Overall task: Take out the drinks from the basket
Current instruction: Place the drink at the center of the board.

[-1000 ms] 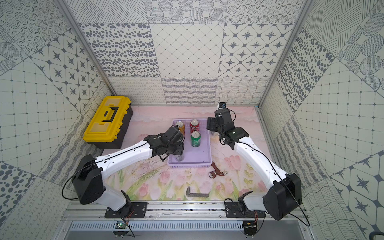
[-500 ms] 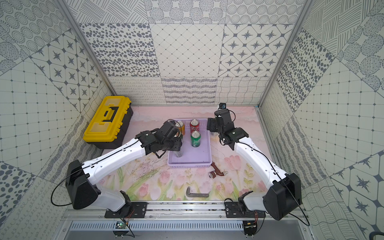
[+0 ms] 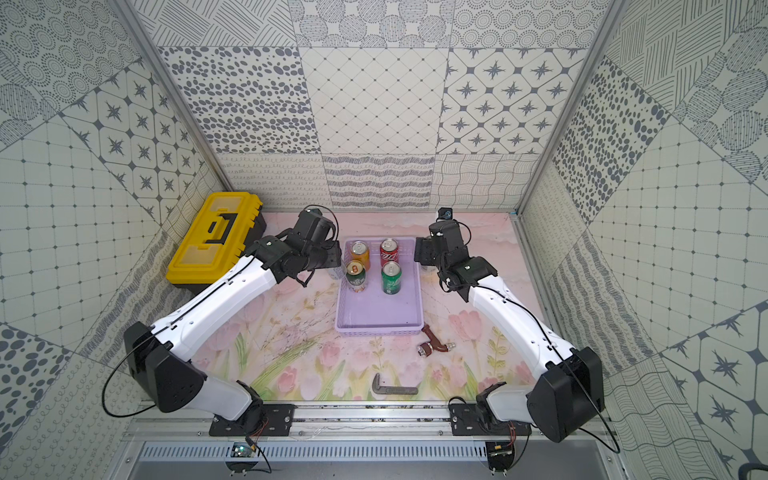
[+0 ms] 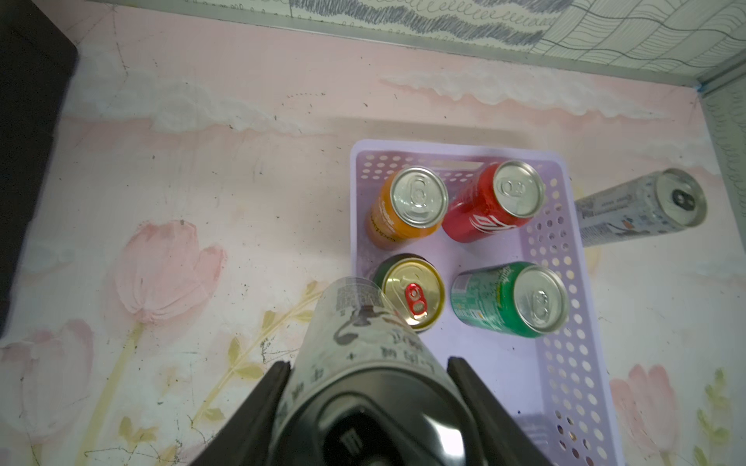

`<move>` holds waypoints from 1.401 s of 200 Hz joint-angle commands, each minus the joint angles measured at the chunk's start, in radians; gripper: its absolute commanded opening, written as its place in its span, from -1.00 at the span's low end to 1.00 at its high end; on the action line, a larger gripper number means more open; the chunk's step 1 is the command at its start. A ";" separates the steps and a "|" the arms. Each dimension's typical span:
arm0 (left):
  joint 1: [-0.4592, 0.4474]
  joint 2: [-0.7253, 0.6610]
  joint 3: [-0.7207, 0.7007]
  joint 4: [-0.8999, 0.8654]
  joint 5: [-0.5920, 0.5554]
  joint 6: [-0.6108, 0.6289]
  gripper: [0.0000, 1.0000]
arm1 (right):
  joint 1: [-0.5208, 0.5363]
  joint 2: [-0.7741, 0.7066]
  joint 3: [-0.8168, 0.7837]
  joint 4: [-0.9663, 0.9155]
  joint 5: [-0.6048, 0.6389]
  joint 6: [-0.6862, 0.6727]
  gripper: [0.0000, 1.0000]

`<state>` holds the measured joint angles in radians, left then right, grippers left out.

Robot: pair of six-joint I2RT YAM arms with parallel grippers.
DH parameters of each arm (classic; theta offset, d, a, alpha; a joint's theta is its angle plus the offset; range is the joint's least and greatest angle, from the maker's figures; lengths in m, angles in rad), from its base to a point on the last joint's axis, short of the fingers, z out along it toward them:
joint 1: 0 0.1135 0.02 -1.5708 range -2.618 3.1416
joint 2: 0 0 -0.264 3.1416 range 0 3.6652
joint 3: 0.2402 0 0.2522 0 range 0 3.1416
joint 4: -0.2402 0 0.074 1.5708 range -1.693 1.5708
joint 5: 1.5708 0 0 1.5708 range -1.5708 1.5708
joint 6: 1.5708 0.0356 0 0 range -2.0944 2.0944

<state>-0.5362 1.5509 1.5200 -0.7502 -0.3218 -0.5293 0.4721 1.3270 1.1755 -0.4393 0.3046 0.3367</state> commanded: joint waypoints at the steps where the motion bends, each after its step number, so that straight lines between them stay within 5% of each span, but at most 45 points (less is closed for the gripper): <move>1: 0.064 0.092 0.074 0.093 -0.094 0.009 -0.07 | 0.005 -0.038 -0.013 0.048 0.023 -0.002 0.67; 177: 0.183 0.429 0.230 0.143 -0.007 -0.028 -0.09 | 0.005 -0.010 -0.014 0.060 -0.008 -0.001 0.68; 217: 0.192 0.458 0.230 0.146 -0.004 -0.032 0.08 | 0.005 -0.001 -0.011 0.062 -0.022 -0.001 0.68; 280: 0.193 0.423 0.188 0.170 0.003 -0.040 0.67 | 0.004 0.014 -0.001 0.054 -0.059 0.007 0.84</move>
<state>-0.3500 2.0026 1.7218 -0.6395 -0.3214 -0.5598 0.4721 1.3251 1.1625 -0.4210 0.2726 0.3374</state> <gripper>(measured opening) 0.789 0.875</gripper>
